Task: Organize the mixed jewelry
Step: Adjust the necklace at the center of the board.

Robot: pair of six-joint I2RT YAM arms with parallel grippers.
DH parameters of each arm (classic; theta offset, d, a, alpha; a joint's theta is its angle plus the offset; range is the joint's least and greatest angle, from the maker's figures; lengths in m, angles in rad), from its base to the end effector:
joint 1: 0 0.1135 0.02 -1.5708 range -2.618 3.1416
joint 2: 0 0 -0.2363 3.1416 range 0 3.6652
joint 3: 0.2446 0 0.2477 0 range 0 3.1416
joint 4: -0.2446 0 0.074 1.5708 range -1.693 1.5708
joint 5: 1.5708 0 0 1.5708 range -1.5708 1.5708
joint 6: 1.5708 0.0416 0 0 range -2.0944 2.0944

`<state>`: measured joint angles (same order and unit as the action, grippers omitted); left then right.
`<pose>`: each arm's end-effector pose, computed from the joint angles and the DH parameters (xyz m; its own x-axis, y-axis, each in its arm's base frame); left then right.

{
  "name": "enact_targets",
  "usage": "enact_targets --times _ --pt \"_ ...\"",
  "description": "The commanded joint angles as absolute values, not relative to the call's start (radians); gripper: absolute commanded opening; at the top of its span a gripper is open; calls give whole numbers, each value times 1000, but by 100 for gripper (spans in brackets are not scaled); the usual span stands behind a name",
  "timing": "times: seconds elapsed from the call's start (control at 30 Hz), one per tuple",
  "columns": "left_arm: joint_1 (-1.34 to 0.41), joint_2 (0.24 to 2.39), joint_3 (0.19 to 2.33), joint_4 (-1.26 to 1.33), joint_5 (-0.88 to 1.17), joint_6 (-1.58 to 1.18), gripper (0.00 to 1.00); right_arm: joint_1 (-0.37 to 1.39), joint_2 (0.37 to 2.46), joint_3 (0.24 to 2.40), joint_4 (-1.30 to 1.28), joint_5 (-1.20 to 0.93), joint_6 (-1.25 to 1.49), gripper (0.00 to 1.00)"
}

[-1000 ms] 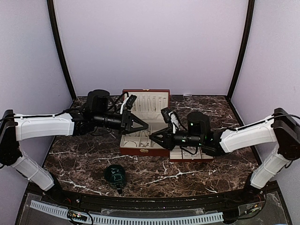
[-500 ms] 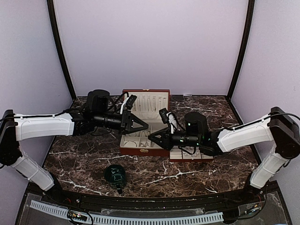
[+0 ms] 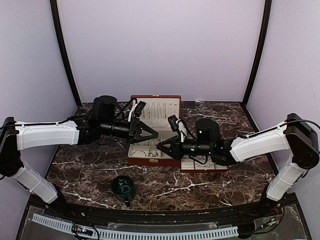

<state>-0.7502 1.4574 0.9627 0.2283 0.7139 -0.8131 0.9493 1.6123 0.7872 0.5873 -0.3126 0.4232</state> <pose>0.2265 -0.2483 0.2592 -0.8424 0.0346 -0.5378 0.5318 0.2144 -0.8193 0.1918 0.2898 0.1870 -0.5142 -0.0469 -0.8564 -0.8077 0.3623 0.4652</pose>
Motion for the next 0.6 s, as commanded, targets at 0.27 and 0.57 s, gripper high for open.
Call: enact_targets --times 0.27,0.57 --pt "-752 1406 1006 129 718 -698 0 946 1556 783 657 -331 467 21" --pt "-752 1432 1078 42 811 -586 0 917 1524 786 655 -489 516 27"
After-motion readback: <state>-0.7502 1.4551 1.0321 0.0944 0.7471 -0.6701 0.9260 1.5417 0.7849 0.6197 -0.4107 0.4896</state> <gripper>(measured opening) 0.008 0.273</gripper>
